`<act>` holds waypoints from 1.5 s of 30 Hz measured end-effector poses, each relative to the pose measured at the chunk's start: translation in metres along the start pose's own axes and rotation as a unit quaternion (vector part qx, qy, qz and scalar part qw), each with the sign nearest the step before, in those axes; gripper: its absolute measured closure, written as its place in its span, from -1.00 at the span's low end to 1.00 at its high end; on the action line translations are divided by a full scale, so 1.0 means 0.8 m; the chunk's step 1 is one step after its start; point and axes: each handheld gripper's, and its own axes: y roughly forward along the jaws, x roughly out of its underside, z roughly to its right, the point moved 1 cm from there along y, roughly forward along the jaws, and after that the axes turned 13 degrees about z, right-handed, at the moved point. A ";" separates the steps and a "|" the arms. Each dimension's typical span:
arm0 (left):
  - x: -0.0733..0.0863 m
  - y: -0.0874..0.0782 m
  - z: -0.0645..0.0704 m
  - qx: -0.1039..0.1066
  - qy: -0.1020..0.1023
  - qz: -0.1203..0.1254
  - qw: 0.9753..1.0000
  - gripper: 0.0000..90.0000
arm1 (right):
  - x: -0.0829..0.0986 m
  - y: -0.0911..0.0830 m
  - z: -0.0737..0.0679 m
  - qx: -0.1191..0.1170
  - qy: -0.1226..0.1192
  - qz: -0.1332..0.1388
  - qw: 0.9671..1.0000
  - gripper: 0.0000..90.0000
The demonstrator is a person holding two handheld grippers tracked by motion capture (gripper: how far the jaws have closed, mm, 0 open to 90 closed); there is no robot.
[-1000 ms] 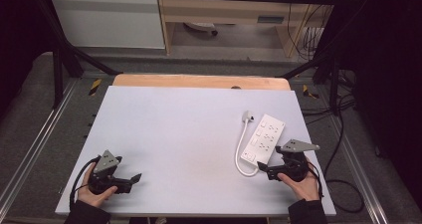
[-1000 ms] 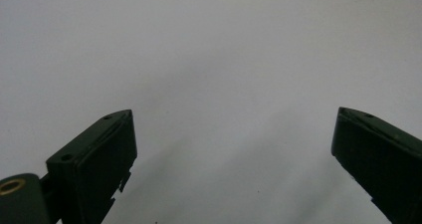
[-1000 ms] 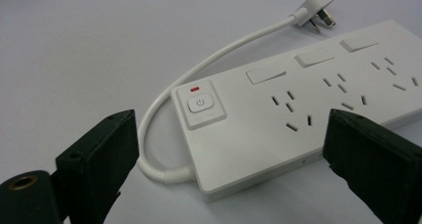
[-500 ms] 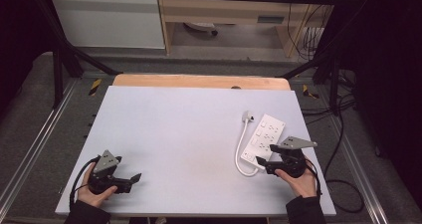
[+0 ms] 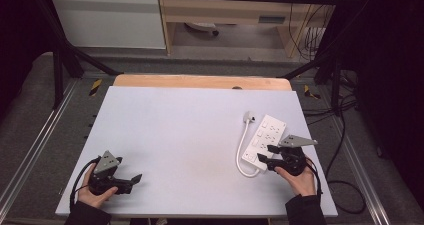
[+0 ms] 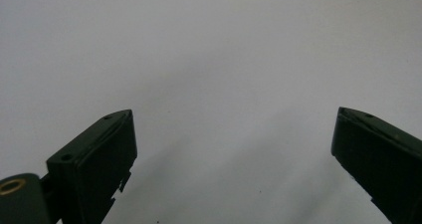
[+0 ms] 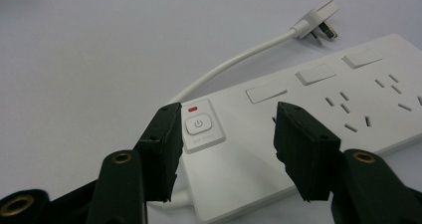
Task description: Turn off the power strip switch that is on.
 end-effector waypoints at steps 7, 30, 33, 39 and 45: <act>0.000 0.000 0.000 -0.001 -0.001 0.000 1.000 -0.92 | -0.002 0.004 0.002 0.001 0.007 0.004 1.000 0.22; 0.000 -0.002 -0.001 -0.004 -0.003 0.002 1.000 -0.91 | -0.012 0.027 0.006 0.009 0.010 0.003 1.000 0.70; 0.000 -0.002 -0.001 -0.004 -0.003 0.002 1.000 -0.91 | -0.011 0.028 0.008 0.011 0.009 0.001 1.000 0.73; -0.001 -0.002 -0.001 -0.004 -0.003 0.002 1.000 -0.91 | -0.011 0.033 0.013 0.018 0.015 0.000 1.000 0.85; 0.000 -0.002 -0.001 -0.004 -0.003 0.002 1.000 -0.91 | -0.010 0.038 0.017 0.019 0.024 0.002 1.000 0.95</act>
